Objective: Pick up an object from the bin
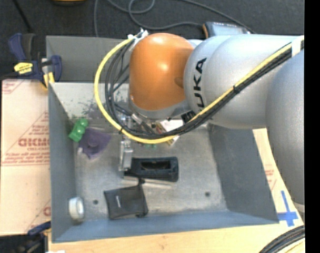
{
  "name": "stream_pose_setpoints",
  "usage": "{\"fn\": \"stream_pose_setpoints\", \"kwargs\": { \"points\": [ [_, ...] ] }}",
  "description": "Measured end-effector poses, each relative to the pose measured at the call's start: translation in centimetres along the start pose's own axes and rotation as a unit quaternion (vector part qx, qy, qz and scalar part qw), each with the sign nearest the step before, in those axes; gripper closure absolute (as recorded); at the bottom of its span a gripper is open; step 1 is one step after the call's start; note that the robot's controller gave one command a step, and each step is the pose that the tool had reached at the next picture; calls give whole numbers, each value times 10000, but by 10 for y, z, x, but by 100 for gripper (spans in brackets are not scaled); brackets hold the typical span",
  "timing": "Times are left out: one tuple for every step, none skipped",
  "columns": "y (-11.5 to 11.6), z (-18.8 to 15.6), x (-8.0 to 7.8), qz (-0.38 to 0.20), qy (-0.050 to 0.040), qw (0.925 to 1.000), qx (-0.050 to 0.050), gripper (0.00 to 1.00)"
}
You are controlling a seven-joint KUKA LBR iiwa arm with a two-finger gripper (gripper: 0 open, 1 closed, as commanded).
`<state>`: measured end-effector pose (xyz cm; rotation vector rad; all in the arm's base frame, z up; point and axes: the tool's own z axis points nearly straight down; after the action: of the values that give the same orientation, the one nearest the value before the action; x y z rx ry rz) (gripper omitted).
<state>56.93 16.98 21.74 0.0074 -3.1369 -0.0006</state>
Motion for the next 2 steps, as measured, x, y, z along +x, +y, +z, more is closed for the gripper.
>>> {"fn": "stream_pose_setpoints", "kwargs": {
  "points": [
    [-1, -5, -1, 22, -39, 10000, -7, 0],
    [-38, 48, 32, -642, -45, 9979, 2, 0]
  ]
}}
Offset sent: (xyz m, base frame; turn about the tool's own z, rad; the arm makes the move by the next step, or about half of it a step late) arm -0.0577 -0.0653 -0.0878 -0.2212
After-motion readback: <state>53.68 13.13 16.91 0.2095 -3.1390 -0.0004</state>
